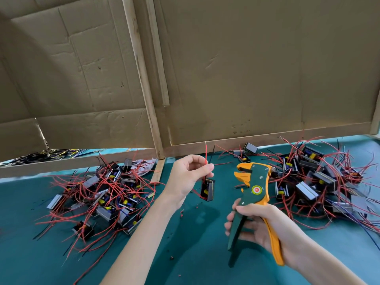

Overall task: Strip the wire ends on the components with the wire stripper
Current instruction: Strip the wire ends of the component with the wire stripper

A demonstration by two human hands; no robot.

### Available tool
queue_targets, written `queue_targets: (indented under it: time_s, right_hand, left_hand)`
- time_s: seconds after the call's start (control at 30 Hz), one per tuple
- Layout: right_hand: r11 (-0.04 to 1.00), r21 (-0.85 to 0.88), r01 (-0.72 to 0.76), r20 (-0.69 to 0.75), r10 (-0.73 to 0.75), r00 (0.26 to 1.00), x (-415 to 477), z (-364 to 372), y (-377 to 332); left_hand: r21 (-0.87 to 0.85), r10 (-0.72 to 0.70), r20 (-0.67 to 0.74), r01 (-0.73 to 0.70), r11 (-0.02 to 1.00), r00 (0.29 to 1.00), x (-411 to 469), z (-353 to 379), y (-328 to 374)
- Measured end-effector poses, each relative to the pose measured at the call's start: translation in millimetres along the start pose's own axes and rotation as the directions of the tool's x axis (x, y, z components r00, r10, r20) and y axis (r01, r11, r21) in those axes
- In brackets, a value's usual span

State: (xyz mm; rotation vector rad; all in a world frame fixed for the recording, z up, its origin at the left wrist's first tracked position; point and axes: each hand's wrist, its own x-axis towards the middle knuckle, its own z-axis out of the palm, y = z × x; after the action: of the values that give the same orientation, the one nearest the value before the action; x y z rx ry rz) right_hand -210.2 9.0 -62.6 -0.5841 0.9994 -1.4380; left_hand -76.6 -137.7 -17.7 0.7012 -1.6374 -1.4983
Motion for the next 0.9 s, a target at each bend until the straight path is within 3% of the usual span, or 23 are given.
queue_targets:
  time_s: [0.23,0.43,0.9]
  right_hand:
    - [0.996,-0.073,0.047,0.203,-0.032,0.979,1,-3,-2]
    - [0.987,-0.119,0.105,0.325,-0.062,0.944,-3,-3,-6]
    - [0.964,-0.219,0.151,0.364,-0.063,0.929,-11,3,-10]
  left_hand:
    - [0.059,0.092,0.149,-0.101,0.993,0.985,-9,-7,28]
    - [0.166,0.033,0.201,-0.067,0.984,0.979,-15,-15,44]
    - [0.224,0.004,0.357,-0.089,0.971,0.934,-23,-6,50]
